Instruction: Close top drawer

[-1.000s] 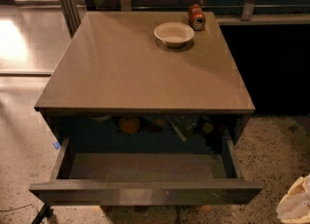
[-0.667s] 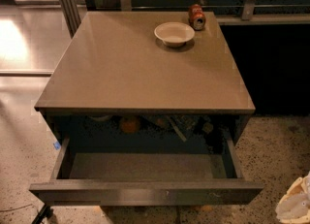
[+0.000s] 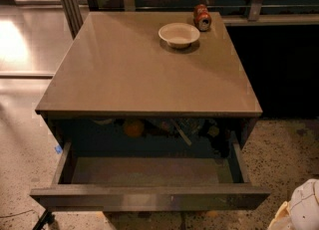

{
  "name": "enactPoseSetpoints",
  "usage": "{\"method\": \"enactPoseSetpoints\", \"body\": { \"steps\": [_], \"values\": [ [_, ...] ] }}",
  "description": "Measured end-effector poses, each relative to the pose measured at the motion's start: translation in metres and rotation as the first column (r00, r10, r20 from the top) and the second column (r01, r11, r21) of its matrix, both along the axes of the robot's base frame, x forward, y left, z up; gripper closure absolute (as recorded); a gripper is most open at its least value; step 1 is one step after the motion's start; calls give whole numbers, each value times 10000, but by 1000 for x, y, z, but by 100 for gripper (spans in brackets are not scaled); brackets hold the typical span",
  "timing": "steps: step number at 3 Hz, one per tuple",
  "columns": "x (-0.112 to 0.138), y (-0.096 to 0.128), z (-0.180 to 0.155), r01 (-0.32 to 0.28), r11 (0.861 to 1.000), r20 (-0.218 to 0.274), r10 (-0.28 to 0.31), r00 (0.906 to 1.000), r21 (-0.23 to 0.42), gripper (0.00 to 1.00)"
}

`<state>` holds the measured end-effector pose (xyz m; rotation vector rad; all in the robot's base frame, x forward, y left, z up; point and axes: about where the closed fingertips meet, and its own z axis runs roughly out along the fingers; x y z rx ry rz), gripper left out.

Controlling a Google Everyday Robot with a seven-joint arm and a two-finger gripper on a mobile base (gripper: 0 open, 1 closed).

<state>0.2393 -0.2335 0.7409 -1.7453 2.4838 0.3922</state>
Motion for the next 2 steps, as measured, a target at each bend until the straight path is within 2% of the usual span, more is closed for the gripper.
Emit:
{"method": "enactPoseSetpoints", "body": {
  "steps": [2],
  "values": [
    [-41,27,-54,-814,9967,-924,814,9924,32,100]
  ]
}}
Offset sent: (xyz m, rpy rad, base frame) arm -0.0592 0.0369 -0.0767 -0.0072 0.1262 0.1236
